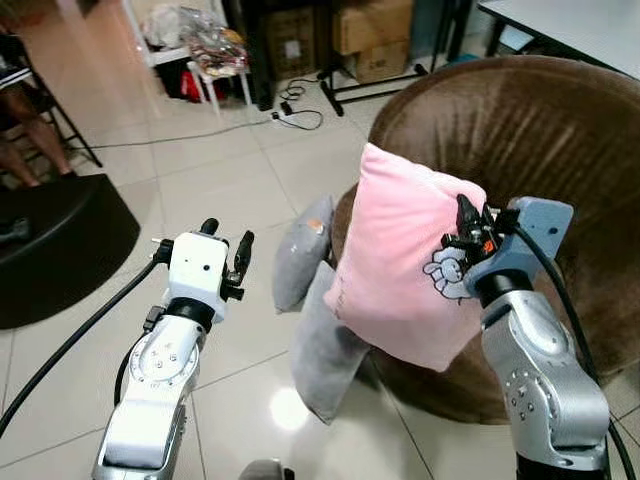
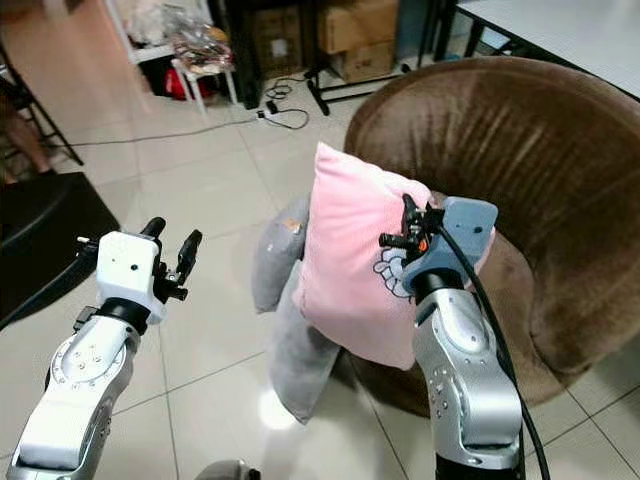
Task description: Move the pillow to the sofa from floor
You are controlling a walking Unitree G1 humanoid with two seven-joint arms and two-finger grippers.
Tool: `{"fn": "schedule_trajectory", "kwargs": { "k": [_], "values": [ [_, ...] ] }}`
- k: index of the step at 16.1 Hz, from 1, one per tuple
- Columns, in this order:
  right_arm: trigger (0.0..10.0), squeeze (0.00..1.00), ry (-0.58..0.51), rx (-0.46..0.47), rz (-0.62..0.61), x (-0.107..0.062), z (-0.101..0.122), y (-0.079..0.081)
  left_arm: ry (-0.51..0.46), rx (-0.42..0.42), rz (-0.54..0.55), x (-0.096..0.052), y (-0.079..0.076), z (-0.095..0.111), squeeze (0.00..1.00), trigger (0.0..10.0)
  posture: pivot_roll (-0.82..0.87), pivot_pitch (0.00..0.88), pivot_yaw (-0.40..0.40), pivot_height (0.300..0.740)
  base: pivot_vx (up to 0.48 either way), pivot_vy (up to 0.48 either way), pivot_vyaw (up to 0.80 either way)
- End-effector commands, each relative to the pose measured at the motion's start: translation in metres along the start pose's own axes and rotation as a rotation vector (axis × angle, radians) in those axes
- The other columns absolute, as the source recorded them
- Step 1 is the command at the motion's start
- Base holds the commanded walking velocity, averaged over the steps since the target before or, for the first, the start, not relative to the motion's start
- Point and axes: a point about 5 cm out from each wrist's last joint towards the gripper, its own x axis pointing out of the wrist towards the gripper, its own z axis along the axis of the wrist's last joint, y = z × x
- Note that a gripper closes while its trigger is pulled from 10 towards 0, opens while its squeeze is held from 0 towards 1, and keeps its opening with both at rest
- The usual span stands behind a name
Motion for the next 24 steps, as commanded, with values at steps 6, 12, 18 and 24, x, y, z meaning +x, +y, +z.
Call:
{"fn": "schedule_trajectory", "kwargs": {
  "k": [6,12,18,24],
  "values": [
    [10.0,0.00,-0.012,0.020,-0.024,-0.004,-0.003,-0.005,-0.001,-0.003,0.039,0.003,0.004,-0.001,0.00,10.0,-0.13,0.000,0.067,0.740,0.000,0.000,0.00],
    [10.0,0.00,0.010,0.006,-0.019,-0.003,-0.009,-0.004,0.030,0.011,0.061,0.003,0.007,-0.005,0.00,10.0,-0.13,0.000,0.066,0.740,0.000,0.000,-0.61],
    [10.0,0.00,0.013,0.009,-0.016,-0.002,-0.011,-0.003,-0.006,-0.008,0.030,0.003,0.006,-0.002,0.00,10.0,-0.12,0.000,0.064,0.740,0.000,0.000,-0.80],
    [10.0,0.00,0.001,0.004,-0.001,0.001,-0.010,-0.001,-0.011,-0.016,0.037,0.002,0.007,-0.002,0.00,10.0,-0.11,0.000,0.053,0.740,0.206,0.000,-0.25]
  ]
}}
